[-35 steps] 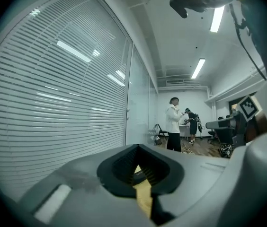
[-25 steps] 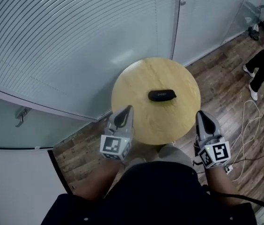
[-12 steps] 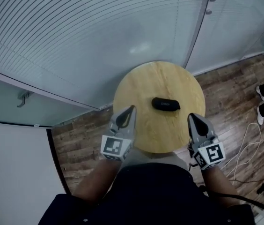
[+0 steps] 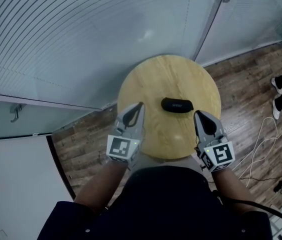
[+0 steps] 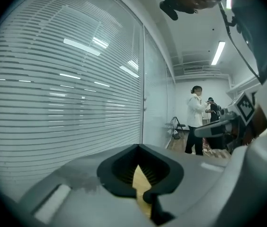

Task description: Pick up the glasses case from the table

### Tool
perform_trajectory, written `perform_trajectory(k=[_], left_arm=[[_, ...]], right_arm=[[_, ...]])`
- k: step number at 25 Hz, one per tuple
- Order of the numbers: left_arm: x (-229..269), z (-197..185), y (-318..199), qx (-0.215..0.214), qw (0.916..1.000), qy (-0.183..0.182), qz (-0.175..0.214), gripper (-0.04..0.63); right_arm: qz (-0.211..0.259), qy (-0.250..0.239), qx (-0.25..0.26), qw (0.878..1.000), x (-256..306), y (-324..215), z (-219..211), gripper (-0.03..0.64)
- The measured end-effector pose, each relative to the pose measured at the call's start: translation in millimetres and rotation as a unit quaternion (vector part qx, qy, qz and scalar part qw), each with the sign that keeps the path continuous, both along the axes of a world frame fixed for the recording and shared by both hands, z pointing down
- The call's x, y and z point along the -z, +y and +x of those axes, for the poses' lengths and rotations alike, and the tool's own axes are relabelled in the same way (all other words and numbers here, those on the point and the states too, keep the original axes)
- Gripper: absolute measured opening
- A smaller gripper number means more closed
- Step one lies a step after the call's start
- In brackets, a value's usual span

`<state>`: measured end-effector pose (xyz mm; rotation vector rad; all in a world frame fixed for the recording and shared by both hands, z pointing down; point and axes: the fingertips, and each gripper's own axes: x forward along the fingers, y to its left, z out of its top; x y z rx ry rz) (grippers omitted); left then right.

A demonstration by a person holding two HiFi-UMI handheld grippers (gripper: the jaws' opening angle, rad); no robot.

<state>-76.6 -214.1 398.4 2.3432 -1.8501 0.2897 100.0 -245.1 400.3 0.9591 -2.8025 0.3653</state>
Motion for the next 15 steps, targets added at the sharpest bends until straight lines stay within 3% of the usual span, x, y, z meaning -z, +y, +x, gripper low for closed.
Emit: perform_trajectory(k=[6, 13, 15], left_arm=[[-42.2, -2.2, -21.9, 0.001, 0.9995, 0.024, -0.021, 0.003], [-66.5, -3.3, -43.5, 0.001, 0.9983, 0.055, -0.018, 0.003], [-74.6, -5.3, -51.1, -0.002, 0.9983, 0.056, -0.018, 0.003]], right_arm=[[-0.011, 0.029, 0.009, 0.999, -47.0, -16.2, -16.5, 0.017], [-0.061, 0.085, 0.043, 0.994, -100.7, -29.3, -36.1, 0.145], [-0.058, 0.068, 0.064, 0.994, -102.4, -33.4, -46.2, 0.164]])
